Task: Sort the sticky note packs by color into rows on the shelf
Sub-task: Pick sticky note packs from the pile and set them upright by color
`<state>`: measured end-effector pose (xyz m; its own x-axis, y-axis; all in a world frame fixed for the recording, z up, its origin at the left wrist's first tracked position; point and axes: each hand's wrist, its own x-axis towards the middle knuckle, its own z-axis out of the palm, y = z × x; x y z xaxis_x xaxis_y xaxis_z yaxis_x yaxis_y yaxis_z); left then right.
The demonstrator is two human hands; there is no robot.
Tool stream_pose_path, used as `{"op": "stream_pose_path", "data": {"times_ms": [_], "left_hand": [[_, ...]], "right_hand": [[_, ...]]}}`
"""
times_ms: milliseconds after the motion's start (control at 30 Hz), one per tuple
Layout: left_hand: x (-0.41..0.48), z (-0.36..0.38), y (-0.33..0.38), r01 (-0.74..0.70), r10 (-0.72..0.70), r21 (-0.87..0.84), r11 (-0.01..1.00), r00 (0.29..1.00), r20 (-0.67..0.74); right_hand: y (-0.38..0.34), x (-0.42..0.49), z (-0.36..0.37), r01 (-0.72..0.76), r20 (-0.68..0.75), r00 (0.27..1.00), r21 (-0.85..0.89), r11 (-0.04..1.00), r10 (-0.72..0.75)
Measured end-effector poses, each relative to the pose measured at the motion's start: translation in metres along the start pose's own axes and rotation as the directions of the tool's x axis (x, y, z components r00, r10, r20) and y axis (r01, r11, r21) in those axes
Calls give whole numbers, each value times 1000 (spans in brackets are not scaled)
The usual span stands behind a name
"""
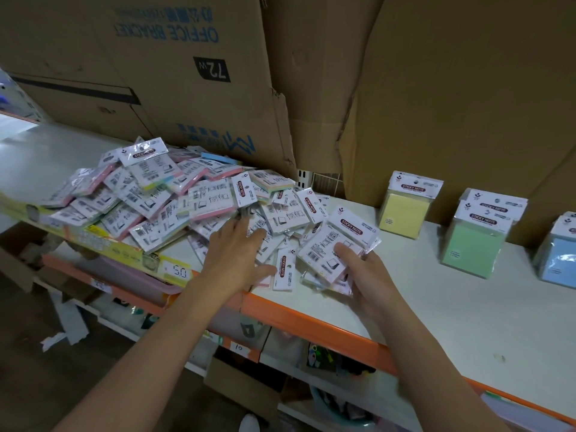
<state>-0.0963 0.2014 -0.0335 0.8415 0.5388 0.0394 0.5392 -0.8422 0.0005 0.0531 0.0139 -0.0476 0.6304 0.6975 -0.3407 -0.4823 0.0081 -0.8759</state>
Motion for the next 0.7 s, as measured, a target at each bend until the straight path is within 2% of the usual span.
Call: {"op": "stream_pose_path", "data": {"times_ms": [133,233,333,400,467,567,633,700], "left_hand": [[5,-6,3,91,-90,35,995,996,-14],[-10,-12,19,174,-179,-130,976,983,-28],[-43,-13,35,233,-254,-344,910,967,-15],[-65,-11,47,197,-253,-459,866,966,-63],[-76,-11,64,90,-205,-556,826,967,-148],[-68,-9,95,-15,-158,-660,751,967,-202],[-56,-8,112,1,-142,-745,667,982,-126],[-48,-7,125,77,-90,-832,549,995,33]], "right_hand": [[-2,-4,1,5,14,1000,17,1000,-6],[-4,-8,-1,12,19,1000,7,1000,-12],[-3,-16,-10,-2,10,1000,-13,1000,2],[-4,-22,-17,-26,16,1000,-20,999,26],[-6,-28,-23,-27,34,999,-32,999,28],[-8,-35,-25,34,94,995,-52,998,-29],[-9,-40,-25,58,112,992,-49,997,-52],[-11,-45,-26,103,106,990,-88,991,-93]]}}
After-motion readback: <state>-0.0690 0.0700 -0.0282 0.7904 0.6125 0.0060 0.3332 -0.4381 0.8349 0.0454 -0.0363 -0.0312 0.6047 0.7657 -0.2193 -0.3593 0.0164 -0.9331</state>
